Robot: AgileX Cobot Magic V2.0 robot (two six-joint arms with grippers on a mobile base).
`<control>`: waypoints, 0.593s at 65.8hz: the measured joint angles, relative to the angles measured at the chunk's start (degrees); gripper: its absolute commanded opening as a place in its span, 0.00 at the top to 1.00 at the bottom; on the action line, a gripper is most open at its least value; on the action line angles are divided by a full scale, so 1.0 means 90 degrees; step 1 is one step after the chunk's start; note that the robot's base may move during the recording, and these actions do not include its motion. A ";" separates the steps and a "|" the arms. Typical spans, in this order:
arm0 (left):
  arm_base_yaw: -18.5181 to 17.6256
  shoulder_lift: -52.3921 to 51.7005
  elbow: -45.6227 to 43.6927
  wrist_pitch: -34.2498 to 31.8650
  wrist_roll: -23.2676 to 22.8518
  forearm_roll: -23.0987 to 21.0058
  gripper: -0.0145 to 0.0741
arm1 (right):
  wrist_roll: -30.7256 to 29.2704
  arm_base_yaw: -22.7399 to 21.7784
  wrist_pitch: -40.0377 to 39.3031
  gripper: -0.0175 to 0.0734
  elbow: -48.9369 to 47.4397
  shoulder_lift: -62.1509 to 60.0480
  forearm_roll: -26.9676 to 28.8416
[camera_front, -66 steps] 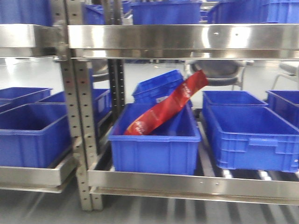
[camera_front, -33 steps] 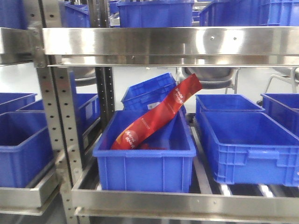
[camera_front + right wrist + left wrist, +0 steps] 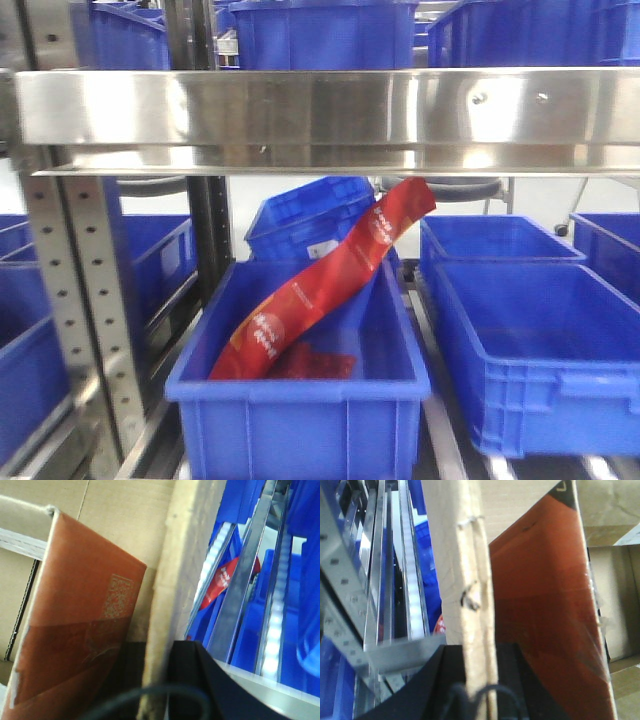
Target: Stack two boxes on right shelf middle
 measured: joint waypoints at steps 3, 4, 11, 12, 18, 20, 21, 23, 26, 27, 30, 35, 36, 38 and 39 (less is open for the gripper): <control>0.0000 0.0000 0.0000 0.0000 0.0000 0.0000 0.96 | 0.0000 0.0000 0.0000 0.98 0.0000 0.0000 0.0000; 0.0000 0.0000 0.0000 0.0000 0.0000 0.0000 0.96 | 0.0000 0.0000 0.0000 0.98 0.0000 0.0000 0.0000; 0.0000 0.0000 0.0000 0.0000 0.0000 0.0000 0.96 | 0.0000 0.0000 0.0000 0.98 0.0000 0.0000 0.0000; 0.0000 0.0000 0.0000 0.0000 0.0000 0.0000 0.96 | 0.0000 0.0000 0.0000 0.98 0.0000 0.0000 0.0000; 0.0000 0.0000 0.0000 0.0000 0.0000 0.0000 0.96 | 0.0000 0.0000 0.0000 0.98 0.0000 0.0000 0.0000; 0.0000 0.0000 0.0000 0.0000 0.0000 0.0000 0.96 | 0.0000 0.0000 0.0000 0.98 0.0000 0.0000 0.0000; 0.0000 0.0000 0.0000 0.0000 0.0000 0.0000 0.96 | 0.0000 0.0000 0.0000 0.98 0.0000 0.0000 0.0000; 0.0000 0.0000 0.0000 0.0000 0.0000 0.0000 0.96 | 0.0000 0.0000 0.0000 0.98 0.0000 0.0000 0.0000; 0.0000 0.0000 0.0000 0.0000 0.0000 0.0000 0.96 | 0.0000 0.0000 0.0000 0.98 0.0000 0.0000 0.0000; 0.0000 0.0000 0.0000 0.0000 0.0000 0.0000 0.96 | 0.0000 0.0000 0.0000 0.98 0.0000 0.0000 0.0000; 0.0000 0.0000 0.0000 0.0000 0.0000 0.0000 0.96 | 0.0000 0.0000 0.0000 0.98 0.0000 0.0000 0.0000; 0.0000 0.0000 0.0000 0.0000 0.0000 0.0000 0.96 | 0.0000 0.0000 0.0000 0.98 0.0000 0.0000 0.0000; 0.0000 0.0000 0.0000 0.0000 0.0000 0.0000 0.96 | 0.0000 0.0000 0.0000 0.98 0.0000 0.0000 0.0000; 0.0000 0.0000 0.0000 0.0000 0.0000 0.0000 0.96 | 0.0000 0.0000 0.0000 0.98 0.0000 0.0000 0.0000; 0.0000 0.0000 0.0000 0.0000 0.0000 0.0000 0.96 | 0.0000 0.0000 0.0000 0.98 0.0000 0.0000 0.0000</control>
